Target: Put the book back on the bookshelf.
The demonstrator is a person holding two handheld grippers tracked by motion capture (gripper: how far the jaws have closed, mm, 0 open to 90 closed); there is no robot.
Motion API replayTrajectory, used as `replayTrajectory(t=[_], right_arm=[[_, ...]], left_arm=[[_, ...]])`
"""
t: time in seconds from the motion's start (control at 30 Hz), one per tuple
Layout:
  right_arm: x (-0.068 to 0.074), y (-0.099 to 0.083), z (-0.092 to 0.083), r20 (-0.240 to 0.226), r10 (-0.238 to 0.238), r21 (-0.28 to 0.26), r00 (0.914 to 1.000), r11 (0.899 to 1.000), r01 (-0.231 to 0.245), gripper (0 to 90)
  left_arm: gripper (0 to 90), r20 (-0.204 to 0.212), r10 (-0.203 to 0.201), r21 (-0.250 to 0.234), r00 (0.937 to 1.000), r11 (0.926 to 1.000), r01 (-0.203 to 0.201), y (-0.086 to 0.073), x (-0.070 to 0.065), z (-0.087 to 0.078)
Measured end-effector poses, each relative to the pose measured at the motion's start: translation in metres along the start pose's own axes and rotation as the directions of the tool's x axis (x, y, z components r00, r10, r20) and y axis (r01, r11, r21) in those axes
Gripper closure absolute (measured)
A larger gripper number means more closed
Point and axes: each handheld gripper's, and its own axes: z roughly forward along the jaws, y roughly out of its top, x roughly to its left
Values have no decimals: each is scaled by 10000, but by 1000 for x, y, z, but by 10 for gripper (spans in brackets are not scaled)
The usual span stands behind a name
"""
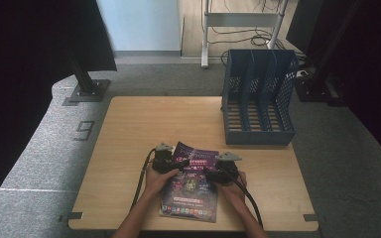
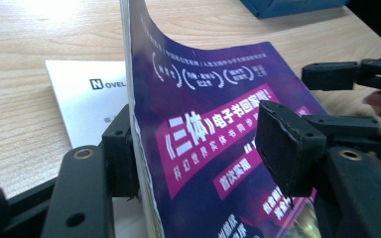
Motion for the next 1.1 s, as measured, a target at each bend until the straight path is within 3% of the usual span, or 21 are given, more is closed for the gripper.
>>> replayTrajectory(t=[0.17, 0.47, 0.6, 0.8, 0.87, 1.1], right_arm=[[0, 0, 0, -4, -7, -2, 10000, 10000, 7, 288], [0, 0, 0, 4, -15, -4, 10000, 10000, 15, 288], [0, 0, 0, -6, -3, 3, 10000, 10000, 3, 288], [0, 0, 0, -4, -15, 2, 10000, 10000, 15, 287], [0, 0, 0, -2, -21, -2, 10000, 10000, 21, 287], [0, 0, 0, 2, -15, 4, 10000, 10000, 15, 287]], left_arm=[[410, -199, 66, 100, 9998, 9999, -64, 0, 2, 0], [558, -767, 329, 29, 9965, 9995, -328, 0, 1, -1], [625, -704, 232, -41, 9972, 9997, -235, 1, 1, 0], [662, -811, 647, 147, 9946, 9979, -638, 3, -6, 3], [703, -648, 792, 79, 9947, 9969, -789, 5, -8, 1], [798, -534, 866, -55, 9948, 9962, -870, 6, -10, -1]])
